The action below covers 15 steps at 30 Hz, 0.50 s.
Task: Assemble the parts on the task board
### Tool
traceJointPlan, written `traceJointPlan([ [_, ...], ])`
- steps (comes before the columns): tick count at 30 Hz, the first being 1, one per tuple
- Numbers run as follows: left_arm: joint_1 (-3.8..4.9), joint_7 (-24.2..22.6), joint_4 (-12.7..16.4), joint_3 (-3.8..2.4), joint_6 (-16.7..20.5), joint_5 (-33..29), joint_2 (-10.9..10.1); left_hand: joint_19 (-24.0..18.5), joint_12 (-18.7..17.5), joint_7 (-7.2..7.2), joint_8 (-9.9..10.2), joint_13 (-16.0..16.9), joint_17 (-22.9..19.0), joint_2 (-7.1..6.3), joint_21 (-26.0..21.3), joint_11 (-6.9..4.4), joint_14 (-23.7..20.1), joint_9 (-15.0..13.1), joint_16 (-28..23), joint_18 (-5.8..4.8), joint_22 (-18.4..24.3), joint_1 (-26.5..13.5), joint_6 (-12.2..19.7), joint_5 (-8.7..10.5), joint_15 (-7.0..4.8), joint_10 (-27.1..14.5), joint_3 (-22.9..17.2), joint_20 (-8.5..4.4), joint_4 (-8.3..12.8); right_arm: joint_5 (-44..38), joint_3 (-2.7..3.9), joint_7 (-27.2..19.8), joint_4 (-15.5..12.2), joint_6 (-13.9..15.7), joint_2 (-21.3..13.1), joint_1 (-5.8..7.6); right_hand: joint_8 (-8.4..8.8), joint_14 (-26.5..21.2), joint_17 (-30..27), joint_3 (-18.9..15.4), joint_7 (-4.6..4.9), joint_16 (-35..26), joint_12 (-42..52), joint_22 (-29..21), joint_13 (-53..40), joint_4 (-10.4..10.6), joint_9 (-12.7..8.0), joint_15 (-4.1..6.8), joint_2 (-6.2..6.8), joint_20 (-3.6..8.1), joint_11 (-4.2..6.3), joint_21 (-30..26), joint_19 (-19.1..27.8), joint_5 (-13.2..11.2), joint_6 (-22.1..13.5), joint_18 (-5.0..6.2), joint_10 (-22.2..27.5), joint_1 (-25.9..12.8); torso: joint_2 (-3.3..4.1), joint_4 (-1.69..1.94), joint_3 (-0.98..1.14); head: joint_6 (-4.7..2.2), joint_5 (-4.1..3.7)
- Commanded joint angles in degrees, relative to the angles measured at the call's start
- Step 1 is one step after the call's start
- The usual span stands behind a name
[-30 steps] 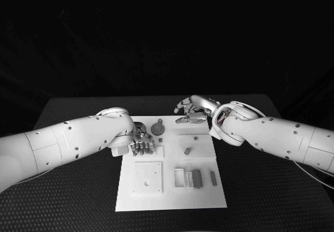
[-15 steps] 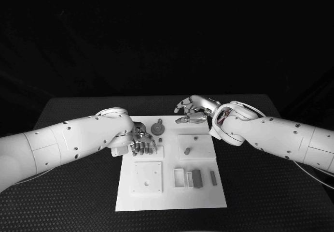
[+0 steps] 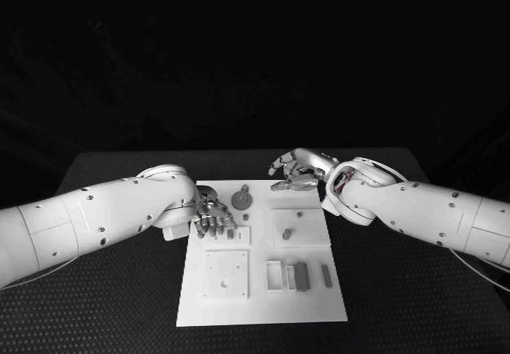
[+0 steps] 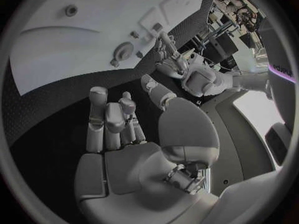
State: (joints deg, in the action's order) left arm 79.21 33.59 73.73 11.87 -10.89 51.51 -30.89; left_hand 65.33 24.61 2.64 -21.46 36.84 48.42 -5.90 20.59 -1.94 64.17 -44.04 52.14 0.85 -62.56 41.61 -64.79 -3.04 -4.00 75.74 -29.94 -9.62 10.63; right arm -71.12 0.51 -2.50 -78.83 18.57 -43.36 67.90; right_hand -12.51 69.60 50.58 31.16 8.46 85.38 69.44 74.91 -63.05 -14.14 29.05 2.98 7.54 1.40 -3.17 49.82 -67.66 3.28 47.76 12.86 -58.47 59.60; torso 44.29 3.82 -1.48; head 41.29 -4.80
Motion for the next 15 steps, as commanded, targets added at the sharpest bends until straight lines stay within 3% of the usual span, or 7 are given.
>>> traceJointPlan([
  [1, 0.28, -0.43, 0.13, -1.06, 0.0, -0.13, -0.5, 0.13, 0.22, -0.05, 0.22, -0.06, -0.07, -0.41, -0.26, 0.12, -0.27, -0.06, 0.23, 0.58, -0.07, 0.06, 0.47, 0.25, -0.04, -0.15, -0.03, 0.03, -0.29, 0.42, 0.03, -0.2, 0.18, -0.48, 0.0, -0.01, -0.16, -0.39, -0.05, -0.11, 1.23, -0.32, -0.12, 0.97, 0.08, 0.27, -0.08, 0.11, 0.06, 0.32, -0.01, -0.36, 0.12, 0.14, -0.67, 2.14, 0.26, 0.25, 0.03, -0.05, 0.04, -0.5, 0.12],
  [4, 0.32, -0.39, 0.06, -2.48, 0.73, -0.05, -1.13, 0.1, 0.21, -0.03, 0.25, -0.07, -0.09, -0.31, -0.3, 0.14, -0.33, -0.08, 0.22, 0.58, -0.09, 0.11, 0.52, 0.25, -0.03, -0.21, -0.09, 0.04, -0.32, 0.52, 0.03, -0.19, 0.28, -0.5, -0.01, -0.01, -0.16, -0.39, -0.05, -0.11, 1.23, -0.32, -0.12, 0.98, 0.09, 0.28, -0.08, 0.11, 0.06, 0.32, -0.01, -0.37, 0.11, 0.14, -0.67, 2.14, 0.27, 0.25, 0.09, -0.09, 0.04, -0.68, 0.11],
  [9, 0.56, -0.32, -0.21, -4.05, 1.38, -0.04, -1.86, -0.08, 0.1, 0.11, 0.41, -0.11, -0.23, -0.07, -0.5, 0.26, -0.59, -0.1, 0.16, 0.54, -0.13, 0.33, 0.81, 0.25, 0.03, -0.47, -0.16, 0.11, -0.26, 0.59, 0.03, -0.24, 0.62, -0.53, 0.12, -0.01, -0.16, -0.39, -0.05, -0.11, 1.23, -0.32, -0.11, 0.98, 0.1, 0.3, -0.08, 0.11, 0.05, 0.32, -0.01, -0.37, 0.11, 0.15, -0.67, 2.14, 0.27, 0.25, 0.08, -0.09, 0.0, -0.87, 0.18],
  [12, 0.86, -0.2, -0.41, -4.57, 1.62, -0.04, -2.31, -0.51, -0.19, 0.42, 0.82, -0.24, -0.56, 0.04, -0.89, 0.53, -1.1, -0.05, -0.14, 0.44, -0.11, 0.38, 1.49, 0.25, 0.16, -1.1, -0.14, 0.25, -0.24, 0.6, 0.03, -0.24, 0.71, -0.55, 0.12, -0.01, -0.16, -0.39, -0.05, -0.11, 1.23, -0.32, -0.11, 0.98, 0.1, 0.3, -0.08, 0.11, 0.05, 0.32, -0.01, -0.37, 0.11, 0.15, -0.67, 2.14, 0.27, 0.25, 0.14, -0.09, 0.0, -1.03, 0.18],
  [15, 1.59, 0.15, -1.56, -4.76, 2.34, 0.06, -2.5, -0.8, -0.17, 2.08, 3.19, -0.16, -1.2, 0.24, -1.33, 0.93, -1.43, 0.85, -0.32, 0.36, -0.19, 0.54, 5.05, 0.24, 0.34, -1.62, -0.14, 0.4, -0.18, 0.6, 0.03, -0.23, 0.84, -0.54, 0.1, -0.01, -0.16, -0.38, -0.05, -0.11, 1.23, -0.32, -0.11, 0.98, 0.11, 0.31, -0.09, 0.11, 0.04, 0.32, -0.01, -0.38, 0.11, 0.15, -0.67, 2.14, 0.27, 0.25, 0.17, -0.1, -0.03, -1.16, 0.11],
])
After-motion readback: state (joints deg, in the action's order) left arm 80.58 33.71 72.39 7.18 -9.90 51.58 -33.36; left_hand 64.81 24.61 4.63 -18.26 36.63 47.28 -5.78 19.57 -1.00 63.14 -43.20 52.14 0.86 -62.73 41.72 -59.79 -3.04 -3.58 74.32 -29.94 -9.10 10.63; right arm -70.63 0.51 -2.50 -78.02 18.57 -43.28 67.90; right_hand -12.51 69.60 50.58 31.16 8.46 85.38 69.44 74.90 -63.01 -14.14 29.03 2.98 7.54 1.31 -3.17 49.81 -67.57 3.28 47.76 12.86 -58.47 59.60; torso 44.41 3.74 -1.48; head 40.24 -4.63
